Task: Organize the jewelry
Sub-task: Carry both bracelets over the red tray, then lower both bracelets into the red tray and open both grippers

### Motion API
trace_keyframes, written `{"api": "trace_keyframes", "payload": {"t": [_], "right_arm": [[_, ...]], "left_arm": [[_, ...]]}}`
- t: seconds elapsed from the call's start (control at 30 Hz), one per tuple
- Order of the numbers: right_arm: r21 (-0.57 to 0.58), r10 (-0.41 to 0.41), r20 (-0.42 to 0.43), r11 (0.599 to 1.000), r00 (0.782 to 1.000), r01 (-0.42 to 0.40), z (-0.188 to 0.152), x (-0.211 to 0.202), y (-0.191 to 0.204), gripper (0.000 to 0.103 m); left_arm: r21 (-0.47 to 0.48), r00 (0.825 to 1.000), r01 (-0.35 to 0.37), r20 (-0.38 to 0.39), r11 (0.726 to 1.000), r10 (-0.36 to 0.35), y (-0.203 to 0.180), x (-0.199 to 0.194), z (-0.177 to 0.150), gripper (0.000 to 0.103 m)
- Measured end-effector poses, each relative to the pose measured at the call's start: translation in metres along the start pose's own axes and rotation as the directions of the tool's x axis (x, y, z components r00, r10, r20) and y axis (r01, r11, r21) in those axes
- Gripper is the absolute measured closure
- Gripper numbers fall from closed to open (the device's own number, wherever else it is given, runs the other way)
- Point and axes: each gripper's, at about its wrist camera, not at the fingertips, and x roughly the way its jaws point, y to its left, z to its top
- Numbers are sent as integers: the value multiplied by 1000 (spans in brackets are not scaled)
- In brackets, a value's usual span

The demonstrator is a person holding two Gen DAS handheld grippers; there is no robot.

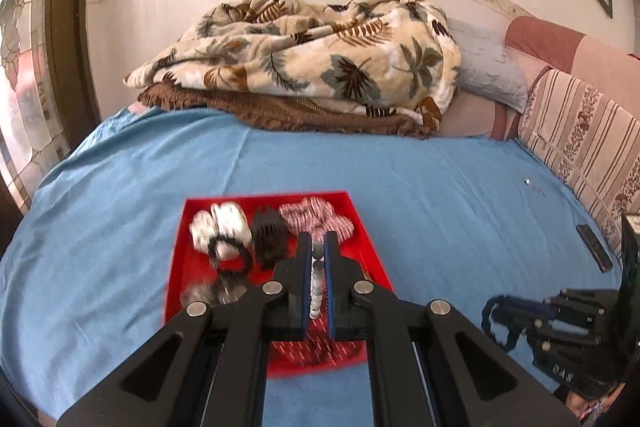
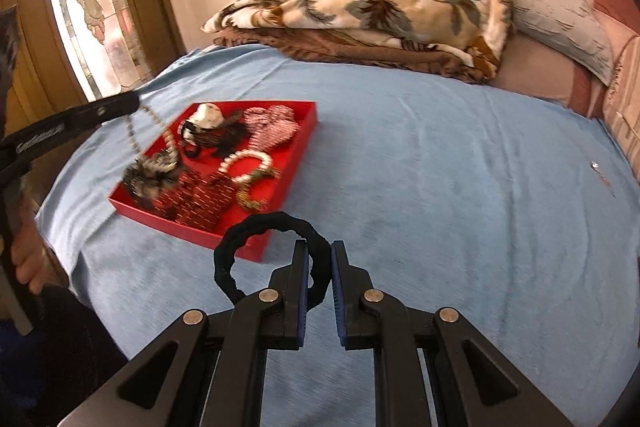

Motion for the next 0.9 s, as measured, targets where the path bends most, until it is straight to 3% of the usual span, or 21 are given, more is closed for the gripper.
{"api": "trace_keyframes", "payload": {"t": [0.27, 0.6, 0.9], "right_arm": [[-28, 44, 0, 999, 999, -44, 20, 14, 33, 91], [-66, 69, -15, 995, 998, -70, 42, 34, 61, 91], [-66, 63, -49, 996, 997, -66, 49, 60, 70, 91]], "left_arm": [[7, 1000, 0, 7, 1000, 0, 24, 28, 29, 97], [-141, 988, 140, -44, 980, -147, 60, 67, 28, 97], [-146, 972, 216, -61, 966, -227, 60, 70, 20, 97]]}}
